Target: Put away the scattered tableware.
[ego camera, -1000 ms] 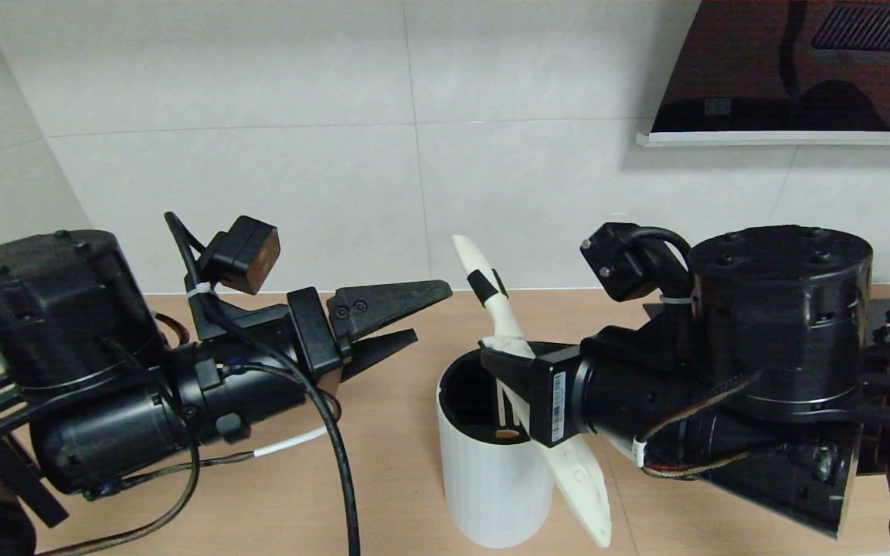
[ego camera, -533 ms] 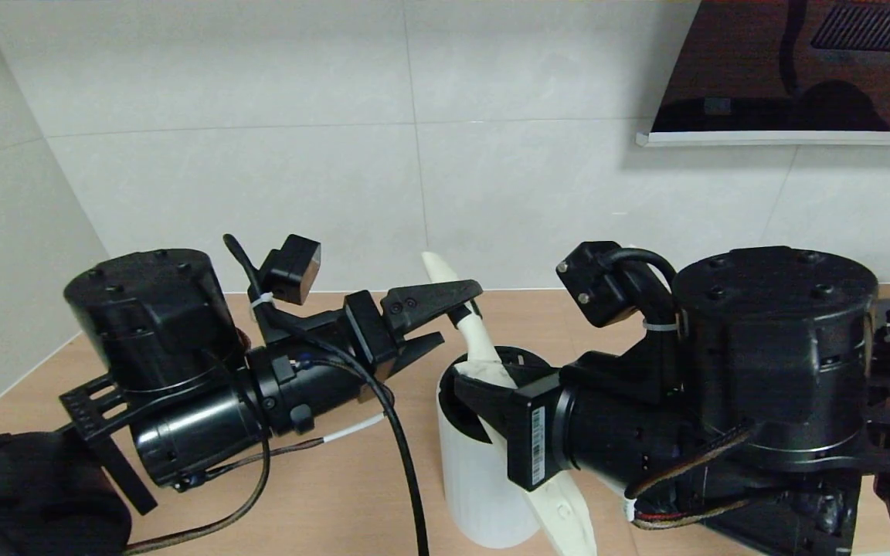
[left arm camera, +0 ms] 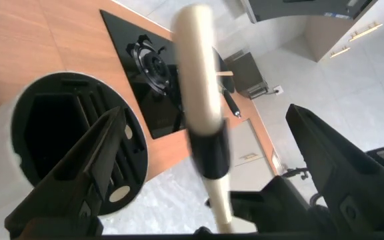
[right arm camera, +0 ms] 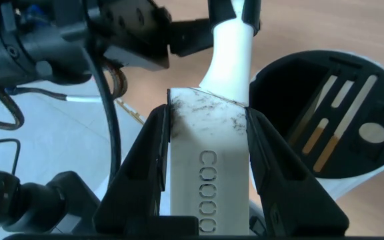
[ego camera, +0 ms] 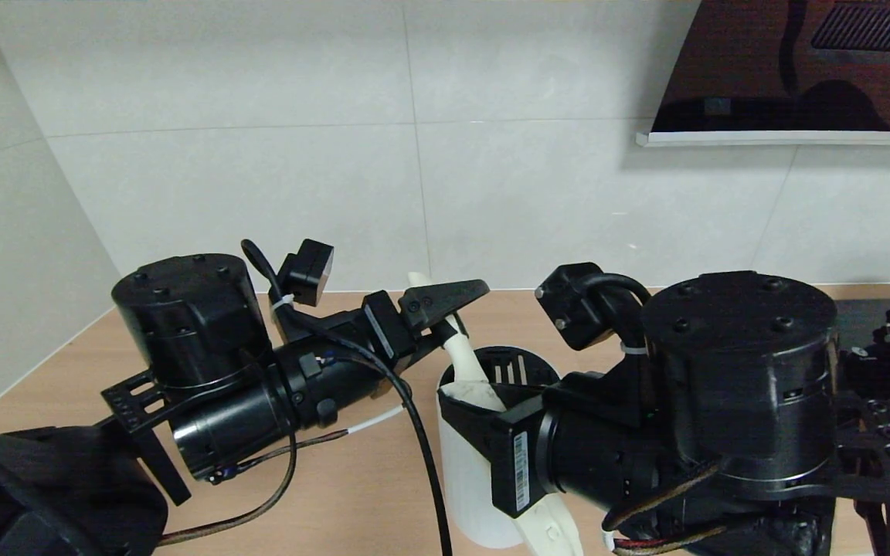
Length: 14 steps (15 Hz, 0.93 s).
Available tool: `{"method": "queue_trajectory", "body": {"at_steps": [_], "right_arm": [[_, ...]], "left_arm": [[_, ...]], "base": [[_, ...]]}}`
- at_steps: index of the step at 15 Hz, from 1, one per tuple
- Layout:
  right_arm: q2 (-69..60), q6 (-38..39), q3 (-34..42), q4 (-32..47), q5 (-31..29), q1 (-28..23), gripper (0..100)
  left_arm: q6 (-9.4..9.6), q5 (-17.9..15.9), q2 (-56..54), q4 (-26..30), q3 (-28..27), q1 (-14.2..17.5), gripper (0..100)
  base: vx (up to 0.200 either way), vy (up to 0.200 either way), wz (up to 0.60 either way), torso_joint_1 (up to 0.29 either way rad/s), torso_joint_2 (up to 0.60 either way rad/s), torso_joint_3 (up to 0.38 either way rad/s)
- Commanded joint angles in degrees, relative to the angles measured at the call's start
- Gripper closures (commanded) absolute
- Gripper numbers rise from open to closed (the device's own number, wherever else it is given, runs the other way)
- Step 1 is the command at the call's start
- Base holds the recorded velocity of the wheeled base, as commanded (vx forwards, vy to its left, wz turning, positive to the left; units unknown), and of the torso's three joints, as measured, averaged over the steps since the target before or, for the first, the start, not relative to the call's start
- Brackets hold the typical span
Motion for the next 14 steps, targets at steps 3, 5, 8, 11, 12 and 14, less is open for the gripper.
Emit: {"method": "queue_trajectory", "body": {"at_steps": [3,5,8,11,12,14], "right_arm": [[0.3,0.1,0.1,0.0,0.0,0.1,100],[0.5,0.1,0.1,0.0,0.0,0.1,100],[0.6,0.2,0.1,-0.1,0.0,0.1,100],[0.5,0.2,0.2,-0.2,0.0,0.1,100],[0.5,0.2,0.1,-0.2,0.0,0.1,100],[0.6,0.2,0.1,-0.2,0.0,0.1,100]], "left_arm": [[-0.02,0.0,-0.1,0.0,0.3,-0.7,0],[0.07,0.0,0.1,0.0,0.3,-1.1,0],[0.16,0.0,0.2,0.0,0.4,-1.1,0],[0.16,0.0,0.3,0.0,0.2,-1.1,100],[0.16,0.0,0.3,0.0,0.1,-1.1,100],[0.16,-0.1,0.3,0.0,0.2,-1.1,100]], "base": [[0.0,0.0,0.0,0.0,0.0,0.0],[0.0,0.0,0.0,0.0,0.0,0.0],[0.0,0.0,0.0,0.0,0.0,0.0],[0.0,0.0,0.0,0.0,0.0,0.0],[0.0,0.0,0.0,0.0,0.0,0.0],[0.0,0.0,0.0,0.0,0.0,0.0]]}}
